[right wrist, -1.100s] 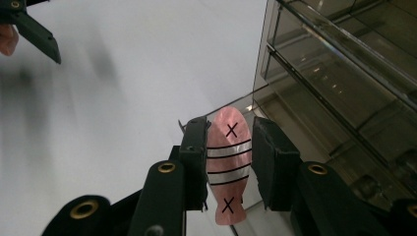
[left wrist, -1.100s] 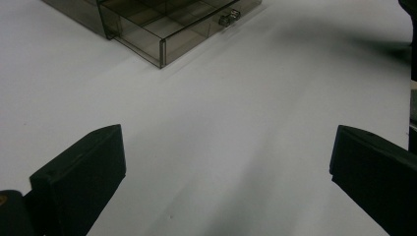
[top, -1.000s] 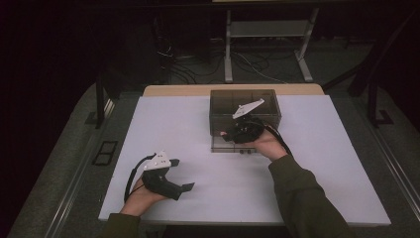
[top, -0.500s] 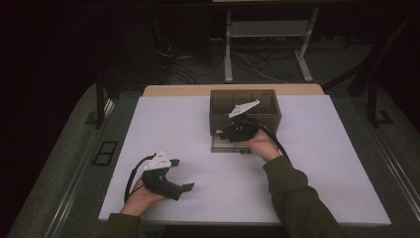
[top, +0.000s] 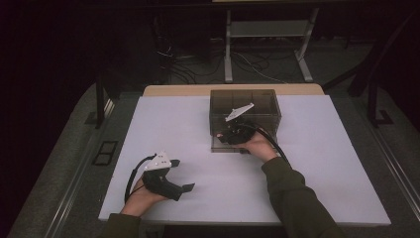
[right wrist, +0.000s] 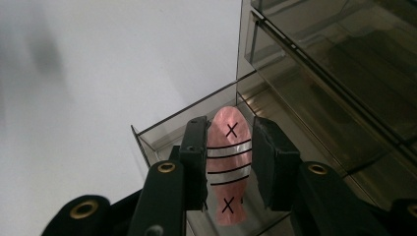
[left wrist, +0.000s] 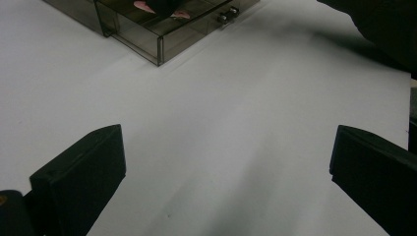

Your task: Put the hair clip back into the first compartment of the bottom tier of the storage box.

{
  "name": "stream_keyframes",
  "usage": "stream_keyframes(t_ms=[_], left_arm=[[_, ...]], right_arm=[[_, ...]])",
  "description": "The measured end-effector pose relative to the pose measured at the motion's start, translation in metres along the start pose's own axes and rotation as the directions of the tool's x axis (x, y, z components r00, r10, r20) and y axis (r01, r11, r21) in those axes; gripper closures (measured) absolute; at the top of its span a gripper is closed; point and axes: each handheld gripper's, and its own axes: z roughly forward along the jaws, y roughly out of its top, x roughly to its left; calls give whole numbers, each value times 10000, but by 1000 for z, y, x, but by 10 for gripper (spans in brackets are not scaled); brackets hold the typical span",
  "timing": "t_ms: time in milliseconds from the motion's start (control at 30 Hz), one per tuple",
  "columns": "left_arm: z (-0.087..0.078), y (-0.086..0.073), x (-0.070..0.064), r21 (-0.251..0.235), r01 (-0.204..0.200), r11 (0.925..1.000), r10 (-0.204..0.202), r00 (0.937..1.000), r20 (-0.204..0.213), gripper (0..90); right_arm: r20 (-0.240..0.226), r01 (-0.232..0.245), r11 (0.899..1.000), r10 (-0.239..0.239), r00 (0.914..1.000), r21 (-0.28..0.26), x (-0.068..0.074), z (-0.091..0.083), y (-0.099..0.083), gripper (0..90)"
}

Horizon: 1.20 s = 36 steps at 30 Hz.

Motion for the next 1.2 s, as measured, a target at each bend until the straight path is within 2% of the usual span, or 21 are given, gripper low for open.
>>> stream_keyframes(t_ms=[200, 400, 600, 767, 833, 1200], left_arm=[[0, 0, 0, 48, -35, 10000, 35, 10000, 25, 0], [1, 0, 0, 53, -34, 10000, 34, 10000, 30, 0], [1, 0, 0, 56, -12, 10000, 12, 10000, 15, 0], [1, 0, 0, 43, -18, 10000, 17, 10000, 12, 0], [0, 0, 0, 39, -43, 10000, 43, 10000, 4, 0], [1, 1, 1, -18, 67, 10000, -67, 10000, 2, 0]], right_arm=[[-17, -116, 9997, 117, 9999, 197, 0, 4, -1, 664], [-9, -141, 9998, 141, 9999, 146, -1, 2, -1, 648], [-123, -151, 9999, 151, 9998, 23, 1, -5, 1, 625], [-362, -291, 9996, 292, 9989, 32, 1, -11, 0, 583], [-493, -208, 9998, 208, 9986, 13, 1, -13, 0, 577], [-488, -308, 9993, 298, 9984, -198, 9, -33, -12, 483]])
